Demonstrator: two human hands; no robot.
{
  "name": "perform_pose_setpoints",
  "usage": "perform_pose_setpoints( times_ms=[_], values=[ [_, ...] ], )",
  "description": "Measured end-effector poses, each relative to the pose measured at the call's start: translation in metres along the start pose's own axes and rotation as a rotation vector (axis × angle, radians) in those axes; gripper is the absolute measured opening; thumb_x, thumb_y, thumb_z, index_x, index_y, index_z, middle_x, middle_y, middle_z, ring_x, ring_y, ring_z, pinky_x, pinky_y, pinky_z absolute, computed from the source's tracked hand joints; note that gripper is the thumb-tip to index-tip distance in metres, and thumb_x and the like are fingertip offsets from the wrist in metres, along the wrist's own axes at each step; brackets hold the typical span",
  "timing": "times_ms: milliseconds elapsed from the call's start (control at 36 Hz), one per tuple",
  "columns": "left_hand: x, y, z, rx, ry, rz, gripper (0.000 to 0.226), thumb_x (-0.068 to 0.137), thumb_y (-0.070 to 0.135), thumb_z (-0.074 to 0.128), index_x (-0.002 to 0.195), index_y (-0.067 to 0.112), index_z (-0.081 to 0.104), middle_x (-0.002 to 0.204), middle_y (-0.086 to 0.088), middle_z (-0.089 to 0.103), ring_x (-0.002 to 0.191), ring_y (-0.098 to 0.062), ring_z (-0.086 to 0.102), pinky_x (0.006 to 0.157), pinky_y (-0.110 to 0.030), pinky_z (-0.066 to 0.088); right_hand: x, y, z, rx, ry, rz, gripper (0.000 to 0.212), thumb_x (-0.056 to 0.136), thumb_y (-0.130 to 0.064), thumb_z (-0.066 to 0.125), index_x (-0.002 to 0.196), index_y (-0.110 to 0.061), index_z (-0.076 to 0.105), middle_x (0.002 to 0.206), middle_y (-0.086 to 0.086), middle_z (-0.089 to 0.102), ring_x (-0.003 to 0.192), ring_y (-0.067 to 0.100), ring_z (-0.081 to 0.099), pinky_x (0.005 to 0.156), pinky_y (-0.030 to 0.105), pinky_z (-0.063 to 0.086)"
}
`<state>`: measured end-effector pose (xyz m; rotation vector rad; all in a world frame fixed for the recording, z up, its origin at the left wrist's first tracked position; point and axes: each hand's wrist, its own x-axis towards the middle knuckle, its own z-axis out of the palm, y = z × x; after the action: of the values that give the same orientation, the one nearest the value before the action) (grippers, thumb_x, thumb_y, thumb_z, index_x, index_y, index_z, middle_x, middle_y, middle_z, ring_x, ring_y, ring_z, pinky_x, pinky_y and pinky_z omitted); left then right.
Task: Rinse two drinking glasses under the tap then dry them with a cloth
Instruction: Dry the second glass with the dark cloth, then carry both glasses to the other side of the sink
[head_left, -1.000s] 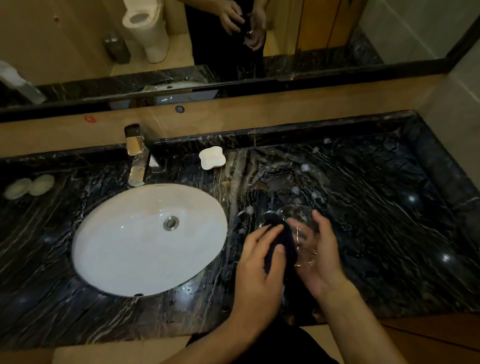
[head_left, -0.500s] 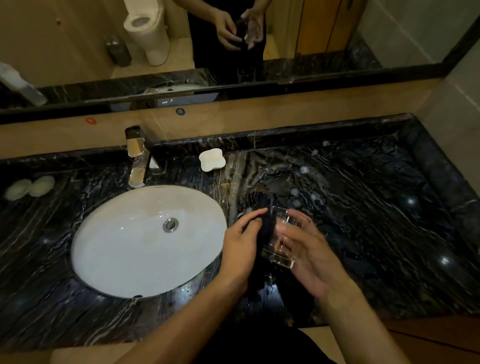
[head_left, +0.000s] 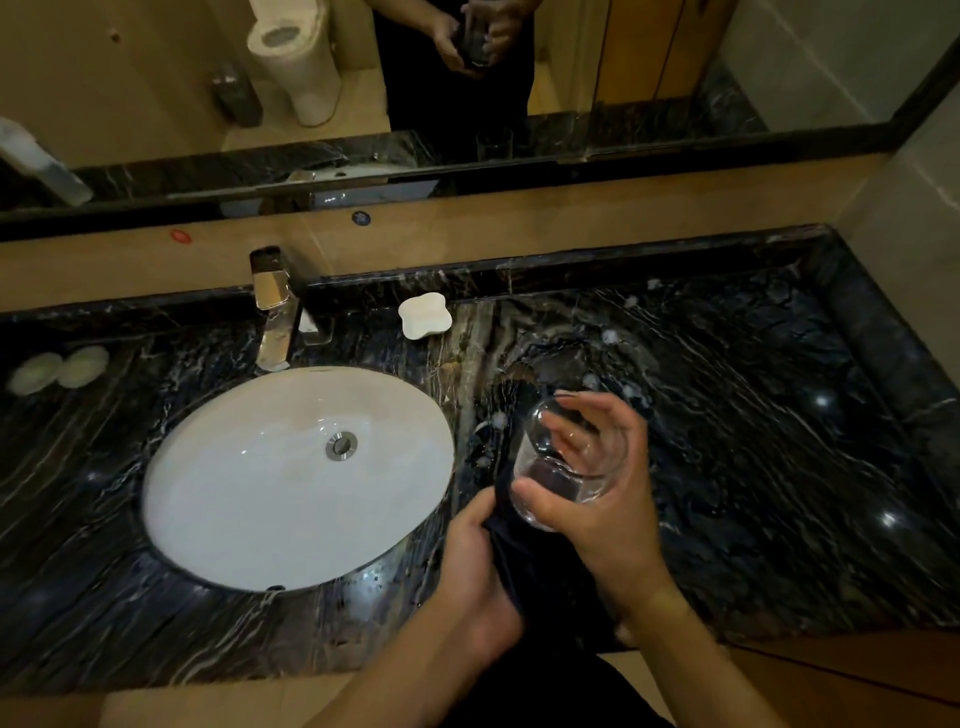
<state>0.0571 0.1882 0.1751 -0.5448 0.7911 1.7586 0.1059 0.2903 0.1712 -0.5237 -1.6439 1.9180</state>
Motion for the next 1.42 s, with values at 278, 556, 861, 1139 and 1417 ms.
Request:
perform_pose_setpoints(
  times_ms=[278,556,861,1139,1417],
  values=[
    [-0.001,0.021,-0.008,0.052,0.0,0.06,0.044,0.095,0.025,0.043,0.109,-0.005,0.073,0.115,-0.027,0.069,0.096,-0.037,0.071,0.09,-0.044,0.054,-0.013,-0.007,0.0,-0.003,-0.121,-0.034,0.079,0.06,-0.006,0.085,0.127,-0.031,0.051,0.128,0.003,0.061,0.122,0.03,0.061,0.105,0.038,0.048],
    [0.01,0.001,-0.014,0.121,-0.063,-0.091,0.05,0.095,0.029,0.042,0.124,-0.003,0.066,0.13,-0.024,0.062,0.122,-0.039,0.059,0.113,-0.049,0.039,-0.001,-0.01,-0.014,-0.199,-0.131,-0.104,0.088,0.063,-0.018,0.088,0.134,-0.043,0.043,0.134,-0.013,0.059,0.131,0.018,0.054,0.112,0.032,0.041],
    [0.021,0.059,-0.055,0.423,0.098,-0.064,0.034,0.084,0.032,0.056,0.092,0.006,0.076,0.097,-0.017,0.069,0.088,-0.032,0.063,0.077,-0.039,0.05,0.005,0.02,-0.071,-0.173,0.061,0.096,0.095,0.058,-0.011,0.087,0.143,-0.021,0.043,0.136,-0.001,0.06,0.132,0.011,0.053,0.116,0.037,0.037],
    [0.114,0.176,-0.055,1.228,0.326,0.367,0.044,0.085,-0.009,0.053,0.124,0.011,0.058,0.103,-0.017,0.064,0.075,-0.032,0.064,0.056,-0.038,0.055,0.012,0.039,-0.074,-0.288,0.17,0.207,0.085,0.057,-0.02,0.087,0.132,-0.029,0.048,0.131,-0.006,0.061,0.122,0.001,0.056,0.105,0.019,0.041],
    [0.202,0.252,-0.031,2.159,0.376,0.75,0.051,0.091,0.015,0.06,0.139,0.029,0.049,0.148,-0.011,0.039,0.132,-0.038,0.039,0.109,-0.054,0.038,0.022,0.066,-0.064,-0.229,0.264,0.323,0.088,0.059,-0.004,0.087,0.134,-0.02,0.044,0.134,-0.005,0.057,0.125,0.006,0.056,0.099,0.024,0.049]
  ],
)
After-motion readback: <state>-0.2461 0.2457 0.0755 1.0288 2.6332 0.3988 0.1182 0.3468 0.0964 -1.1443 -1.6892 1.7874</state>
